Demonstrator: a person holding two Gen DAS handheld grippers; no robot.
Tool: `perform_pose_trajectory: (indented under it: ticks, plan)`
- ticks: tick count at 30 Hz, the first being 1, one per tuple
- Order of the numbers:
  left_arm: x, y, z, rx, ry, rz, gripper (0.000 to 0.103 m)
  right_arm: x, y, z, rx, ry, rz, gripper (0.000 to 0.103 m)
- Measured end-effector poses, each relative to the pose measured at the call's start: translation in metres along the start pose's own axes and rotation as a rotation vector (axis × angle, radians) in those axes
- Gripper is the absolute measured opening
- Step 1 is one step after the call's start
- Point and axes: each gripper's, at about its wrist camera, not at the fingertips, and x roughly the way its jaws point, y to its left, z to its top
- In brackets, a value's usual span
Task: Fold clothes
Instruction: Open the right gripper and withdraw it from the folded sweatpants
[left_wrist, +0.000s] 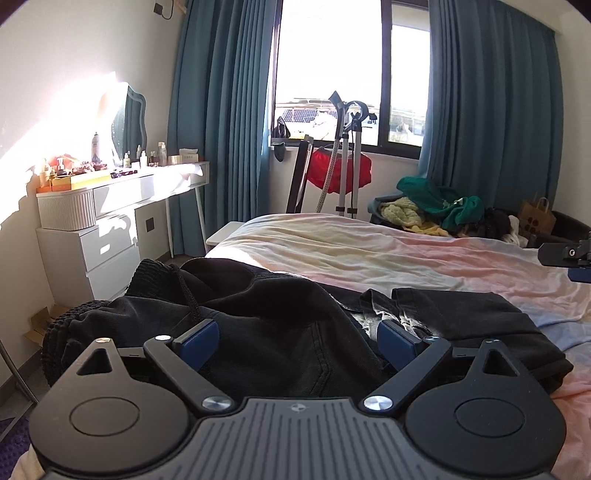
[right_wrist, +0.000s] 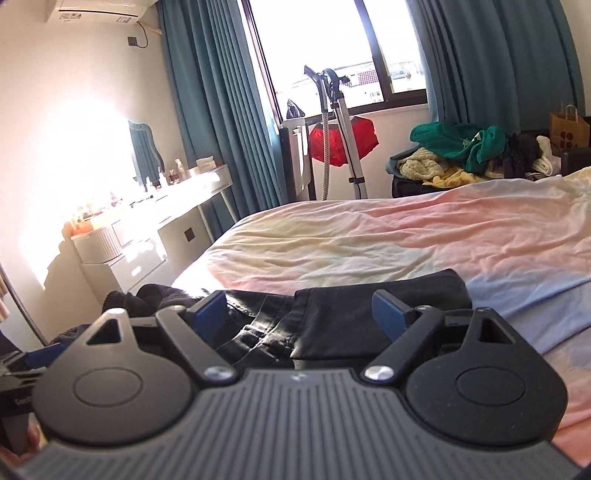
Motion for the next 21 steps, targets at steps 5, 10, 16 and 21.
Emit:
perform_pose_trajectory:
  ticks: [5, 10, 16, 21]
  plan:
    - [0.001, -0.013, -0.009, 0.018, 0.037, -0.027, 0.096, -0.033, -0.018, 0.005, -0.028, -0.040, -0.047, 0.087]
    - [0.006, -0.023, -0.010, 0.065, 0.023, -0.036, 0.096, -0.054, -0.031, 0.004, -0.049, -0.070, -0.066, 0.087]
    - [0.025, -0.027, -0.016, 0.033, 0.026, -0.056, 0.097, -0.048, -0.034, 0.007, -0.026, -0.095, -0.049, 0.087]
    - [0.042, -0.021, -0.023, -0.021, 0.085, -0.065, 0.097, -0.045, -0.037, 0.003, -0.019, -0.087, -0.073, 0.087]
